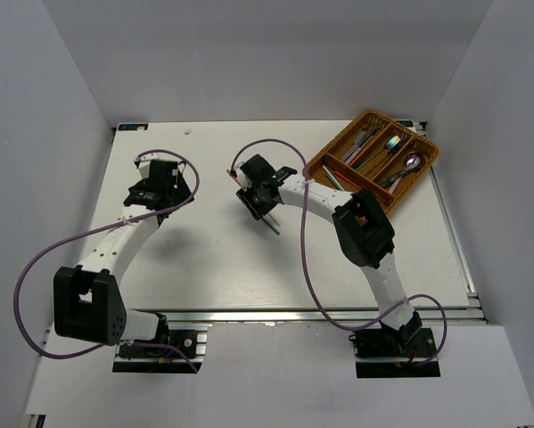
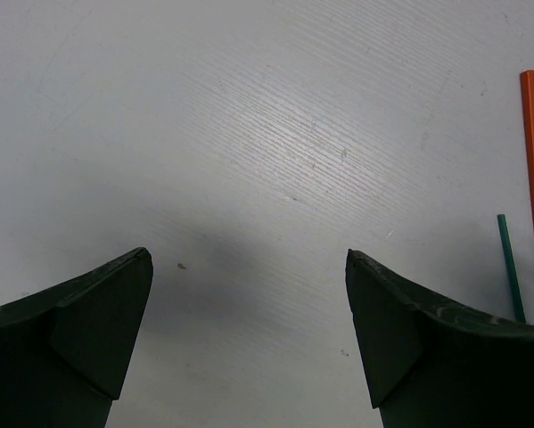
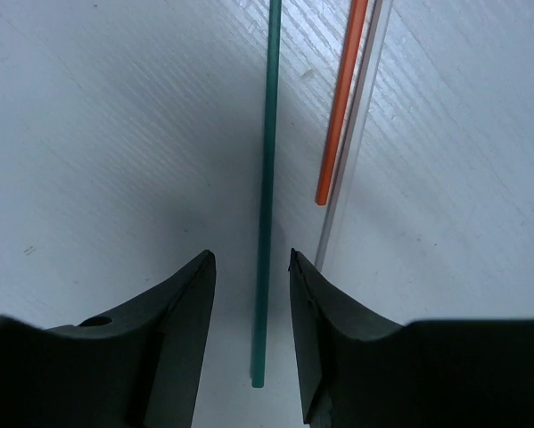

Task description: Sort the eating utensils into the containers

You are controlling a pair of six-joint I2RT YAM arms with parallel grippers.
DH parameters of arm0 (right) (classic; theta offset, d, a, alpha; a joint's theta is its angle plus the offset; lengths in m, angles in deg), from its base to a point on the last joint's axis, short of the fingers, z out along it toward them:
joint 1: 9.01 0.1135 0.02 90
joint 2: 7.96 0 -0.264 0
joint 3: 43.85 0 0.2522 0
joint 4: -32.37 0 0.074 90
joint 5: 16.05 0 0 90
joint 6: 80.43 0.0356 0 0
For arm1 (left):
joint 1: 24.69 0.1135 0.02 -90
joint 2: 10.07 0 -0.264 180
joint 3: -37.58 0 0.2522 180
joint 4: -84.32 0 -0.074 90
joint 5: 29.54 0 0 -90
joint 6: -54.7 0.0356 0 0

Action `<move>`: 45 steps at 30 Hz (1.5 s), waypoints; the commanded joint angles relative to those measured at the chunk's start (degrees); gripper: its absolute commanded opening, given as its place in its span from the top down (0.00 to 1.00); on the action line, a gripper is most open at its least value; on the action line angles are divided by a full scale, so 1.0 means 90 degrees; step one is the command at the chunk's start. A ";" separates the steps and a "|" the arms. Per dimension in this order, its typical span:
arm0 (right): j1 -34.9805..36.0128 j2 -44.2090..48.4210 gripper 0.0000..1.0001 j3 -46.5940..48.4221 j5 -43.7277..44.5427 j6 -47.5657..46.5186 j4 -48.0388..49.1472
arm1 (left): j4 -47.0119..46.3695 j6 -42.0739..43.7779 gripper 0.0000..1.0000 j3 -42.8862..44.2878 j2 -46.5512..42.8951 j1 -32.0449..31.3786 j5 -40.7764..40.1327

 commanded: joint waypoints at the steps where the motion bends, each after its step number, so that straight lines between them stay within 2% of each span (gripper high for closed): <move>1: 0.0019 0.0076 0.57 0.0171 0.0115 -0.0151 -0.0065 | -0.0025 0.0066 0.02 0.0047 -0.0129 -0.0020 0.0055; 17: 0.0019 -0.0315 0.68 -0.0102 0.0154 -0.0191 -0.0310 | -0.0025 0.0076 0.02 0.0047 -0.0119 -0.0020 0.0084; 18: 0.0028 -0.0325 0.75 -0.0102 0.0106 -0.0191 -0.0329 | -0.0025 0.0076 0.02 0.0037 -0.0110 -0.0020 0.0084; 20: 0.0038 -0.0306 0.82 -0.0063 -0.0031 -0.0142 -0.0417 | -0.0025 0.0076 0.02 0.0037 -0.0110 -0.0020 0.0085; 22: 0.0086 -0.0296 1.00 0.0043 -0.0129 -0.0103 -0.0601 | -0.0045 0.0076 0.02 0.0037 -0.0110 -0.0020 0.0084; 24: 0.0155 -0.0189 1.00 0.0035 -0.0206 -0.0074 -0.0506 | -0.0035 0.0076 0.02 0.0037 -0.0110 -0.0020 0.0084; 26: 0.0146 0.0269 1.00 -0.0324 -0.1160 -0.0025 -0.0107 | -0.0025 0.0076 0.02 0.0037 -0.0110 -0.0029 0.0084; 27: 0.0107 0.0715 1.00 -0.0549 -0.1638 0.0024 0.0553 | -0.0035 0.0076 0.02 0.0037 -0.0110 -0.0020 0.0094; 28: -0.0058 0.0942 1.00 -0.0783 -0.2716 0.0208 0.0965 | -0.0035 0.0076 0.02 0.0037 -0.0110 -0.0020 0.0104; 29: -0.0176 0.1138 1.00 -0.1143 -0.3191 0.0442 0.1308 | -0.0035 0.0076 0.02 0.0047 -0.0110 -0.0020 0.0094; 31: -0.0526 0.1461 1.00 -0.1147 -0.3759 0.0678 0.1595 | -0.0025 0.0076 0.02 0.0027 -0.0110 -0.0020 0.0104; 33: -0.0752 0.1714 1.00 -0.0943 -0.3258 0.0436 0.1158 | -0.0035 0.0076 0.02 0.0027 -0.0110 -0.0029 0.0094; 36: -0.1250 0.2066 1.00 -0.0873 -0.2088 -0.0637 0.0542 | -0.0025 0.0076 0.02 0.0037 -0.0119 -0.0029 0.0104; 37: -0.1502 0.2155 1.00 -0.0912 -0.1879 -0.1452 0.0134 | -0.0035 0.0076 0.02 0.0028 -0.0129 -0.0020 0.0104; 41: -0.2099 0.2818 1.00 -0.1926 -0.0785 -0.2960 0.0013 | -0.0074 0.0076 0.02 0.0027 -0.0158 -0.0020 0.0191; 45: -0.2988 0.3180 1.00 -0.2182 -0.0656 -0.3032 0.0178 | -0.0113 0.0076 0.02 0.0008 -0.0110 -0.0020 0.0299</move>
